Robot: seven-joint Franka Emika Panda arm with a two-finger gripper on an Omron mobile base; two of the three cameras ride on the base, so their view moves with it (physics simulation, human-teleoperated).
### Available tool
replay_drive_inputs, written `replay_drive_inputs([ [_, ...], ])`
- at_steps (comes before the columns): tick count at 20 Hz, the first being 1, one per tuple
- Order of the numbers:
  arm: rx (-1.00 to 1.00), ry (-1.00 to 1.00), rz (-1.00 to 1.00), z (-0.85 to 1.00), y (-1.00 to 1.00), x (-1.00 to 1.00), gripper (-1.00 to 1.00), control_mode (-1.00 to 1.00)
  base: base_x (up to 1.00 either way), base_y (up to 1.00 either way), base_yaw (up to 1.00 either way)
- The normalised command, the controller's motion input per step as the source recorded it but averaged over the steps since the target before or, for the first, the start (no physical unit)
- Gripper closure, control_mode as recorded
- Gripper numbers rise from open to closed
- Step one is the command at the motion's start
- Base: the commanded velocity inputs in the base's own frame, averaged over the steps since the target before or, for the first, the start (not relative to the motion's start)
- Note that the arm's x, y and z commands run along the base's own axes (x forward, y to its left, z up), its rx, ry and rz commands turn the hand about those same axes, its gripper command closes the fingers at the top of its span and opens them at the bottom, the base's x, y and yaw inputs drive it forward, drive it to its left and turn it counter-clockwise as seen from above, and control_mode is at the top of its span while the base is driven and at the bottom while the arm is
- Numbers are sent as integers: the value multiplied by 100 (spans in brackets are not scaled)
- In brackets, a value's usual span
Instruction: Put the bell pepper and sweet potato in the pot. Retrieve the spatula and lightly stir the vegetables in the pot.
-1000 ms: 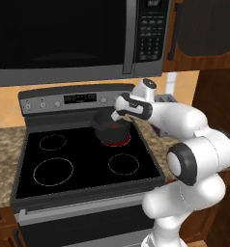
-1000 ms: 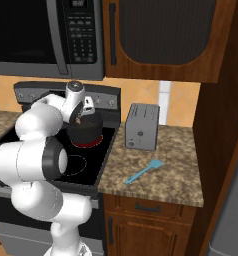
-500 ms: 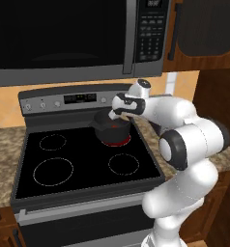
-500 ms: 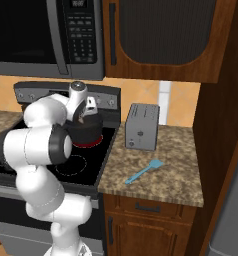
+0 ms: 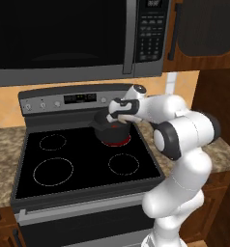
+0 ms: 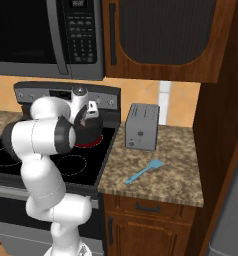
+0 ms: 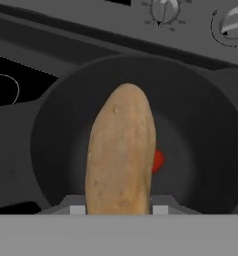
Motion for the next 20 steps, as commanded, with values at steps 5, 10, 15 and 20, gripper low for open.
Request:
replay_drive_inputs([
  [5,0,1,-1,-21,8,24,100,-100,0,0,0],
  [10,-1,5,0,-26,12,25,100,-100,0,0,0],
  [15,-4,4,-1,-33,14,20,100,-100,0,0,0],
  [20,0,1,0,-19,7,7,100,-100,0,0,0],
])
